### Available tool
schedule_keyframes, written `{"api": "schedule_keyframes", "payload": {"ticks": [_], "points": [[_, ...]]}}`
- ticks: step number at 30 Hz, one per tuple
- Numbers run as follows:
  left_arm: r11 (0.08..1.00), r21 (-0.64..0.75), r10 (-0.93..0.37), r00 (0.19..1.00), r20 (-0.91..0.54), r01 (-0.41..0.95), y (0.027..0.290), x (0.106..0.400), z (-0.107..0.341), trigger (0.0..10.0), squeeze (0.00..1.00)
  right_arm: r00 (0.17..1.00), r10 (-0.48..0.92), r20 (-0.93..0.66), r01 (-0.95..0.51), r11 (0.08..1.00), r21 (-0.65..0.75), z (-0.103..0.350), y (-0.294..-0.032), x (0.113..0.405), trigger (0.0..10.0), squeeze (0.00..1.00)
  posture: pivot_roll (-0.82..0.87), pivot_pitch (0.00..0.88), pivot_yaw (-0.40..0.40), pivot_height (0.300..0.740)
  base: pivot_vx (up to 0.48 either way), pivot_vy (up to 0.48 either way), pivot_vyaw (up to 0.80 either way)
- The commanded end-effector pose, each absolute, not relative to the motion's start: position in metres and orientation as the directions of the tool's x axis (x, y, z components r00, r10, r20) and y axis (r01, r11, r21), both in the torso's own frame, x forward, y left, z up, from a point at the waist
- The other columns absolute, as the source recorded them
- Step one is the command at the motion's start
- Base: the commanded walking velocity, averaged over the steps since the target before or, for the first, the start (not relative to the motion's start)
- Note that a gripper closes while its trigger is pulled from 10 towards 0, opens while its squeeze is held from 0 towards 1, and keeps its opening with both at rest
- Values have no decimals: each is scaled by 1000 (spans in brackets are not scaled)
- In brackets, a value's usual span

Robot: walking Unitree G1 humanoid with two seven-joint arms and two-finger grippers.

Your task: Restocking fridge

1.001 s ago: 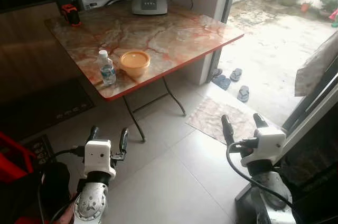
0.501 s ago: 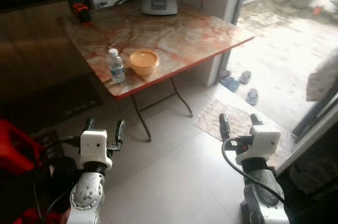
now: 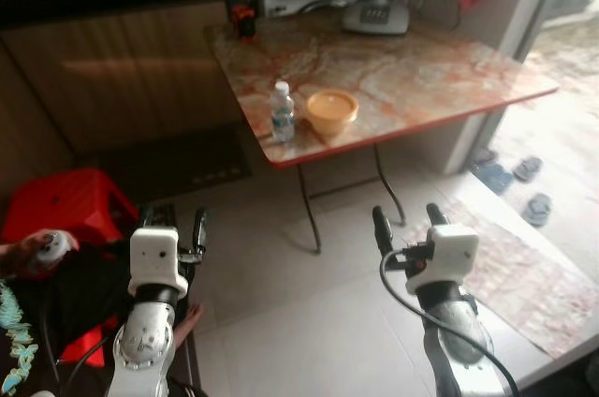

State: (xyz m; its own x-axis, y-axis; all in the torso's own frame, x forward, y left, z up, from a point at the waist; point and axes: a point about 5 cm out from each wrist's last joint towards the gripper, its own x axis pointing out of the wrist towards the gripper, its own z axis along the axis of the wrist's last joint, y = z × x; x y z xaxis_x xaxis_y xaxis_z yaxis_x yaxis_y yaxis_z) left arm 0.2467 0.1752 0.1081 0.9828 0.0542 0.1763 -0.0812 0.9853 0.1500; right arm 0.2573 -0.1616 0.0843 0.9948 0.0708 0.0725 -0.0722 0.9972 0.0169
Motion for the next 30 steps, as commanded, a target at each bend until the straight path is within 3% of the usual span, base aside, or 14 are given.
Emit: {"api": "schedule_keyframes", "payload": {"ticks": [1, 9, 30], "points": [[984, 160, 50, 980, 195, -82, 175, 247, 113, 10000, 0, 995, 73, 65, -74, 997, 19, 84, -162, 259, 10000, 0, 15, 0, 12, 740, 0, 0, 0], [985, 160, 32, 981, 194, -64, 172, 249, 114, 10000, 0, 994, 86, 70, -86, 996, 8, 87, -160, 263, 10000, 0, 25, 0, 4, 740, 209, 0, 0], [985, 167, 0, 979, 203, -35, 172, 251, 121, 10000, 0, 987, 141, 72, -144, 989, 34, 88, -145, 271, 10000, 0, 51, 0, -1, 740, 393, 0, 0]]}}
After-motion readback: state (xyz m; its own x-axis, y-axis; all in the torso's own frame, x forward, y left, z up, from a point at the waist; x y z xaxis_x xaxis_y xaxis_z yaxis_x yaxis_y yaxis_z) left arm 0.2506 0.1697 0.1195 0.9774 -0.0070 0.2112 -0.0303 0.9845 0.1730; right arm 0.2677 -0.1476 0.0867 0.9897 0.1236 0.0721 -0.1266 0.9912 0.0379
